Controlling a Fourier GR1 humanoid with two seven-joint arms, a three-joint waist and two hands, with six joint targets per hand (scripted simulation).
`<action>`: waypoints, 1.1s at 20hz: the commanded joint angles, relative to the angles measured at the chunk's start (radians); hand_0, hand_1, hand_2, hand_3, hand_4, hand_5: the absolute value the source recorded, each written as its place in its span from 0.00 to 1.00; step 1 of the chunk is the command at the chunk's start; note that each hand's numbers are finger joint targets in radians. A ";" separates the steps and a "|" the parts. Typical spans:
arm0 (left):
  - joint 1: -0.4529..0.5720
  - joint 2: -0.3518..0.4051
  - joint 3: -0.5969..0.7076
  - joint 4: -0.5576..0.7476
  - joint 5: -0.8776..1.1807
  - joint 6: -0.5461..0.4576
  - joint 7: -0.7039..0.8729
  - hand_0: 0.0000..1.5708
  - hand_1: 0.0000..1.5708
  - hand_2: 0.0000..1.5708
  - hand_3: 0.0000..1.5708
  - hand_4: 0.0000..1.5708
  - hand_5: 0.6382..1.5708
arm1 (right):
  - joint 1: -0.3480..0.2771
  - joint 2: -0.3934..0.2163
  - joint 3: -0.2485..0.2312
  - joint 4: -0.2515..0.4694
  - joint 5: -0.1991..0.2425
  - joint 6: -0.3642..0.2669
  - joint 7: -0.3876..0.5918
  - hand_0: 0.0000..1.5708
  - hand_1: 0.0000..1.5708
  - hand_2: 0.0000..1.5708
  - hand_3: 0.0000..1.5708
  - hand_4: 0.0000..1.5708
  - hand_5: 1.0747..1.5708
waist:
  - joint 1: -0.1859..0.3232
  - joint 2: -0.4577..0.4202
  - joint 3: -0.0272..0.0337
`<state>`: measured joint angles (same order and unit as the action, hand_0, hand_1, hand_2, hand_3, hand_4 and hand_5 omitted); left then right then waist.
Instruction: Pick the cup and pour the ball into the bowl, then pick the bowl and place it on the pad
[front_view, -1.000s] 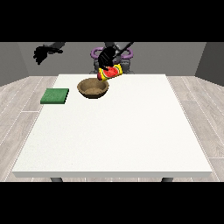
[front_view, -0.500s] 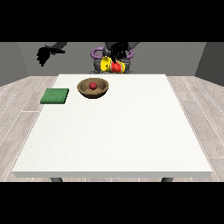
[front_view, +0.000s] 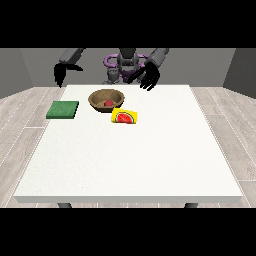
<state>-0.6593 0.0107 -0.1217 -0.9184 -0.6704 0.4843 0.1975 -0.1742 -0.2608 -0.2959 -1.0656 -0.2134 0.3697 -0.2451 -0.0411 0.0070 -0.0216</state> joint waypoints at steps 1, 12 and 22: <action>0.116 -0.010 0.063 -0.124 0.326 -0.037 -0.187 0.00 0.00 0.00 0.00 0.00 0.99 | -0.024 0.080 0.043 -0.042 0.046 -0.097 0.002 0.00 0.00 0.00 0.00 0.19 1.00 | 0.015 0.024 0.0062; 0.321 -0.003 0.081 -0.196 0.526 -0.296 -0.521 0.00 0.00 0.00 0.00 0.00 0.99 | -0.078 0.200 0.055 0.062 0.089 -0.304 -0.050 0.00 0.00 0.00 0.00 0.20 1.00 | 0.115 0.072 0.0217; 0.252 0.128 0.194 -0.244 0.585 -0.406 -0.486 0.00 0.00 0.00 0.00 0.00 0.99 | -0.191 0.177 0.047 0.290 0.084 -0.318 -0.193 0.00 0.00 0.00 0.00 0.13 0.98 | 0.099 0.124 0.0218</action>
<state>-0.3938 0.1083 0.0261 -1.1785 -0.1058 0.0981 -0.2475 -0.3364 -0.0850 -0.2595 -0.8390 -0.1334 0.0516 -0.3817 0.0809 0.1007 0.0000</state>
